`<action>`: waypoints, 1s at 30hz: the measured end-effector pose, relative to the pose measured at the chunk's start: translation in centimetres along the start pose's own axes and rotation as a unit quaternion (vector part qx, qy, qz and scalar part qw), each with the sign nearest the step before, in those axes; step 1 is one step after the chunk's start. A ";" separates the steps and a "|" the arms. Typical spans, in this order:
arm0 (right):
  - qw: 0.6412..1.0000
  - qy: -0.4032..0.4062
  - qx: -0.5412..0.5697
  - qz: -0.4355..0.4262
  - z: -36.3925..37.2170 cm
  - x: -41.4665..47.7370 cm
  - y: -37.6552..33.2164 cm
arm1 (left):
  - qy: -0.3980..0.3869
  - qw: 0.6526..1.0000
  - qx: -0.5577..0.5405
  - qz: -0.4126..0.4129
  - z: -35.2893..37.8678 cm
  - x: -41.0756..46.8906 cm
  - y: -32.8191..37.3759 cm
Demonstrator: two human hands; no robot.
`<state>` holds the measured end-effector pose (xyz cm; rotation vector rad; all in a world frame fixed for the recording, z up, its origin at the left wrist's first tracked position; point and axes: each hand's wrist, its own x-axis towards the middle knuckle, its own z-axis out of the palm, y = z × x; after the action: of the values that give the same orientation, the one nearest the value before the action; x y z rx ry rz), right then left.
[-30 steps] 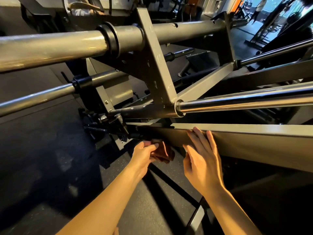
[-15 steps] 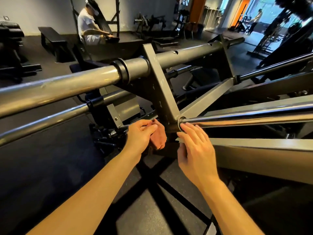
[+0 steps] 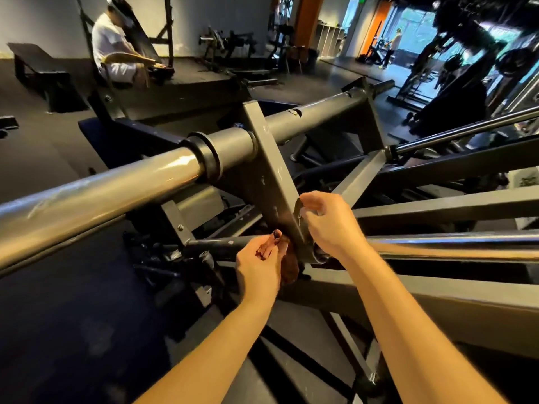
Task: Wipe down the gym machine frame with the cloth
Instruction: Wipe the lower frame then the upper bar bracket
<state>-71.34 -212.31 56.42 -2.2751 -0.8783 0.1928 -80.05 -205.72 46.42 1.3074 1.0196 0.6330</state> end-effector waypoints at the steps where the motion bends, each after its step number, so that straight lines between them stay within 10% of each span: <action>1: 1.000 0.001 0.010 0.006 0.1 0.2 0.0 | -0.004 1.000 0.015 0.003 -0.3 0.1 0.3; 8: 0.998 0.015 0.051 0.024 -0.6 1.3 0.8 | 0.045 0.985 -0.059 0.153 -1.0 1.4 4.4; 30: 0.994 -0.004 0.102 0.028 -0.3 2.1 2.1 | 0.012 0.983 -0.123 0.139 0.6 -0.9 1.6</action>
<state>-68.48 -212.27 55.55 -2.1112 -0.7629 0.3024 -79.66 -206.50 48.14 1.2341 0.7549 0.9571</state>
